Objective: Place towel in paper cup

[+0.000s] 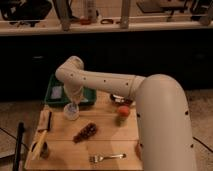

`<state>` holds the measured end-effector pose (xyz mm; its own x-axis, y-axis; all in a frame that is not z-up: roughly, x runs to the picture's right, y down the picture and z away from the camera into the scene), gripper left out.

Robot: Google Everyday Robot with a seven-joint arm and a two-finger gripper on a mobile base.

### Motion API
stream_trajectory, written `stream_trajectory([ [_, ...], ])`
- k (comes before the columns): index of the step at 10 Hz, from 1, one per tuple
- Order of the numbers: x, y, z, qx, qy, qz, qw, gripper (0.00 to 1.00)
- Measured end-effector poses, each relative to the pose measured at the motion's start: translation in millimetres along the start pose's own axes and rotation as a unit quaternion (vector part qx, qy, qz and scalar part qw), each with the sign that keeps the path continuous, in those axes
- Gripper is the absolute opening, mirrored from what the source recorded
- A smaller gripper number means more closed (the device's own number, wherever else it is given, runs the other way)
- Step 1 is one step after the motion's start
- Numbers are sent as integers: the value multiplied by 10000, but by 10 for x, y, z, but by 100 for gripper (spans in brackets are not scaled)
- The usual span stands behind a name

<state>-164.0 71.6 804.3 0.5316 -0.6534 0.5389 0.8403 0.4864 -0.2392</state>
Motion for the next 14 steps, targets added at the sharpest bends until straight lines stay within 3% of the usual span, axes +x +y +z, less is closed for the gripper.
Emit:
stream_trajectory([
  [5,-146,-35,-31,-6,-189,-438,9989,0],
  [9,-240,-62,-37,-97,-368,-818,9959,1],
  [12,-254,-56,-25,-170,-445,-891,9949,25],
  [14,-276,-73,-16,-196,-482,-940,9942,47],
])
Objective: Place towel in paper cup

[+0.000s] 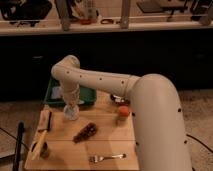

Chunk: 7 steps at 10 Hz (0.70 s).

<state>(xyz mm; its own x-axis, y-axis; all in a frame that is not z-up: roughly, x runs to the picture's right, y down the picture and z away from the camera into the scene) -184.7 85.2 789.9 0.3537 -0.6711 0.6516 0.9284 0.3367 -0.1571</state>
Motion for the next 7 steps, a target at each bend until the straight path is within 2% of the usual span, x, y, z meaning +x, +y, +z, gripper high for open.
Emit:
stream_trajectory([
  [3,5,4,2,-15,-12,-7,10000,76],
  [4,9,4,0,-16,-14,-11,10000,79],
  [7,16,-8,-1,-17,-29,-32,10000,80],
])
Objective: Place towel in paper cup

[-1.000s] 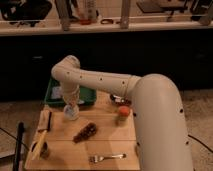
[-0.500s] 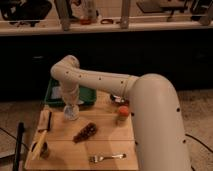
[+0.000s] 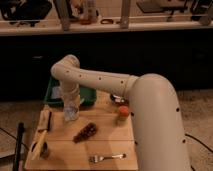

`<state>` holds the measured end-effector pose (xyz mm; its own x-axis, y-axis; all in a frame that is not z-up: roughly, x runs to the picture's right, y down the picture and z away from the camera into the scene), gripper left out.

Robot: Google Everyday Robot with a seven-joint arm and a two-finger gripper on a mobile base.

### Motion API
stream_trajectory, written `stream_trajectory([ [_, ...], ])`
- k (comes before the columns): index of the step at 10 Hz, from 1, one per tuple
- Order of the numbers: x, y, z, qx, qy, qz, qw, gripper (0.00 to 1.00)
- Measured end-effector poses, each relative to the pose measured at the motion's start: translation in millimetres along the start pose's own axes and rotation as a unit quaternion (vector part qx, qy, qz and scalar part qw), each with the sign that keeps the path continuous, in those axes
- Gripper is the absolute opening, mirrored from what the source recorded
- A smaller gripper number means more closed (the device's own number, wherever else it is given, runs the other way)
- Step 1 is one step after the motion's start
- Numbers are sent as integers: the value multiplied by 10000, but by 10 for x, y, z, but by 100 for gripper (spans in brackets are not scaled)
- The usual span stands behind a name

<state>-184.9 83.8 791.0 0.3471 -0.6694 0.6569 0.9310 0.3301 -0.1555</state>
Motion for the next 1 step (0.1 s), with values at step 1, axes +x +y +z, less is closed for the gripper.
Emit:
stream_trajectory([
  [1,2,-6,1,4,-5,-6,10000,80],
])
